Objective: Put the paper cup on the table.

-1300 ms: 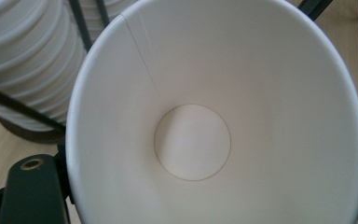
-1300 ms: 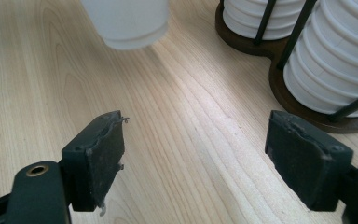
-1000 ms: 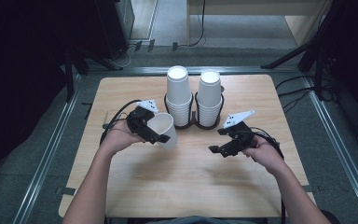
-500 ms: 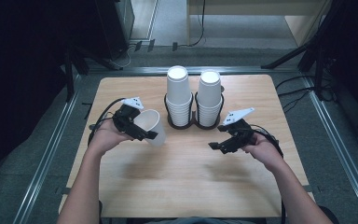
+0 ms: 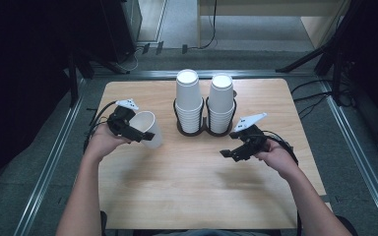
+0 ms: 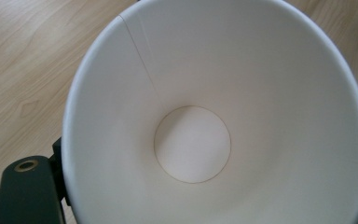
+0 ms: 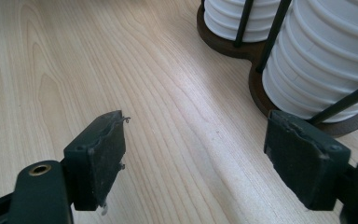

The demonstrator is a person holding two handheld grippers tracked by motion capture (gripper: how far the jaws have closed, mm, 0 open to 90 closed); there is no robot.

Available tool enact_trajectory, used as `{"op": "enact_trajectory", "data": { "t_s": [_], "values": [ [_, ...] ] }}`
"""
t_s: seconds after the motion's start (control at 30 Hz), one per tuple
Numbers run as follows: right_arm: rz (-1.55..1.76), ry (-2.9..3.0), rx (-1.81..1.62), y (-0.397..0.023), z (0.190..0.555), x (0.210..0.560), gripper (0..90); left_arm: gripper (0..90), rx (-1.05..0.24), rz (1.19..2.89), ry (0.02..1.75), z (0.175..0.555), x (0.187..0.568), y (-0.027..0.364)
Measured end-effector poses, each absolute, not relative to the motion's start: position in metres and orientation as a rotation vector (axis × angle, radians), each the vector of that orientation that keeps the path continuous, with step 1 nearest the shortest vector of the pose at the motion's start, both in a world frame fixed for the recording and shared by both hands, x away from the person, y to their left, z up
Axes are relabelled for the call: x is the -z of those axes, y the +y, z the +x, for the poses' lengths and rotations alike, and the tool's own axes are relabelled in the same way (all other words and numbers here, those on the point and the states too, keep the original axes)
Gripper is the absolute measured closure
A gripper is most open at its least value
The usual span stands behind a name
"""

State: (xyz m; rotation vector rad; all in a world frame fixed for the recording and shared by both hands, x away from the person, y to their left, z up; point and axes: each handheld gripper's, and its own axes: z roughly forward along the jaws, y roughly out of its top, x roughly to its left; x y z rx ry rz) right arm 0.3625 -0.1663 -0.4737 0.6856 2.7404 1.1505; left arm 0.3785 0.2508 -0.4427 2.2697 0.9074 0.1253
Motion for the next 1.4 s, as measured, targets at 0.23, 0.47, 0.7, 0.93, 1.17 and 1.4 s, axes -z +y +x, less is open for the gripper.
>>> {"op": "enact_trajectory", "data": {
  "t_s": [0.23, 0.47, 0.7, 0.93, 1.17, 1.4],
  "values": [
    [0.691, 2.743, -1.148, -0.168, 0.363, 0.475, 20.7, 13.7, -0.158, 2.283, 0.966, 0.385, 0.443, 0.261],
    [0.686, 2.755, -1.123, -0.167, 0.364, 0.478, 20.7, 13.4, -0.21, 2.268, 1.056, 0.392, 0.447, 0.278],
    [0.714, 2.75, -1.148, -0.173, 0.365, 0.478, 20.8, 13.0, -0.282, 2.275, 1.137, 0.4, 0.454, 0.29],
    [0.732, 2.754, -1.13, -0.174, 0.365, 0.48, 20.8, 12.3, -0.322, 2.282, 1.178, 0.405, 0.46, 0.294],
    [0.721, 2.759, -1.12, -0.174, 0.364, 0.482, 20.8, 11.7, -0.31, 2.295, 1.203, 0.409, 0.467, 0.296],
    [0.726, 2.76, -1.106, -0.175, 0.364, 0.483, 20.8, 10.7, -0.298, 2.297, 1.2, 0.411, 0.469, 0.295]
  ]
}}
